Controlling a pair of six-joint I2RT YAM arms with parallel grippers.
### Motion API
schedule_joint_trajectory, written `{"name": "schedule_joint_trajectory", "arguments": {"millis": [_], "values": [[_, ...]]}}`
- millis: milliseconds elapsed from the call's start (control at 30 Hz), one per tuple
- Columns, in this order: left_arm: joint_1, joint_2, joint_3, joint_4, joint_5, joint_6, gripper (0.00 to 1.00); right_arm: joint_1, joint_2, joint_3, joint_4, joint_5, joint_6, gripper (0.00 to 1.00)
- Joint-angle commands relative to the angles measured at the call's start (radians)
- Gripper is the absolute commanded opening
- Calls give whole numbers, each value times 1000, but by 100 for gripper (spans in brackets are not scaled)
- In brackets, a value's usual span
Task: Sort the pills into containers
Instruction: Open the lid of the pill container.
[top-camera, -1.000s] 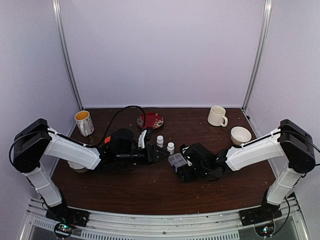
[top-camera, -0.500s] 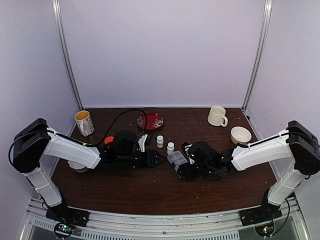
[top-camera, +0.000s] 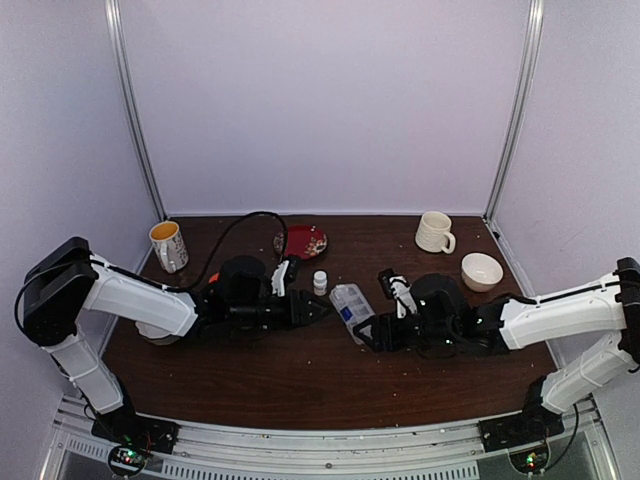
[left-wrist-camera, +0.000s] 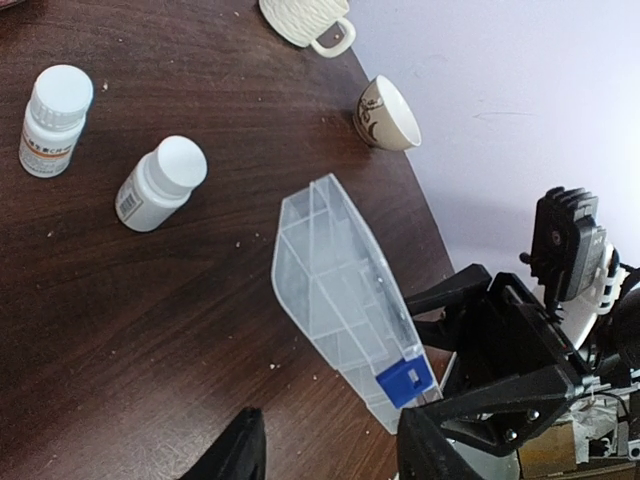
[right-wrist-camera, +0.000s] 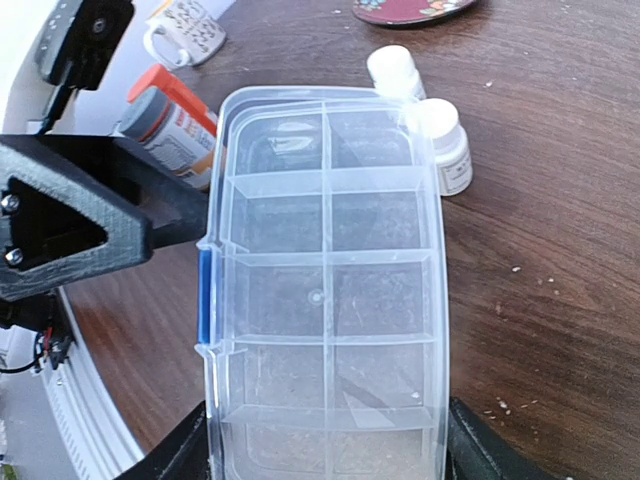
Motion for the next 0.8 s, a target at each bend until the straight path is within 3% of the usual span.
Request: {"name": "schedule_joint_trajectory", "arguments": {"millis": [0, 767], "values": [[9, -20, 3, 99, 23, -17, 47, -4, -50, -39, 102, -56, 21, 57], [22, 16, 44, 185, 94, -18, 55, -3, -114, -78, 177, -134, 8, 56]]}}
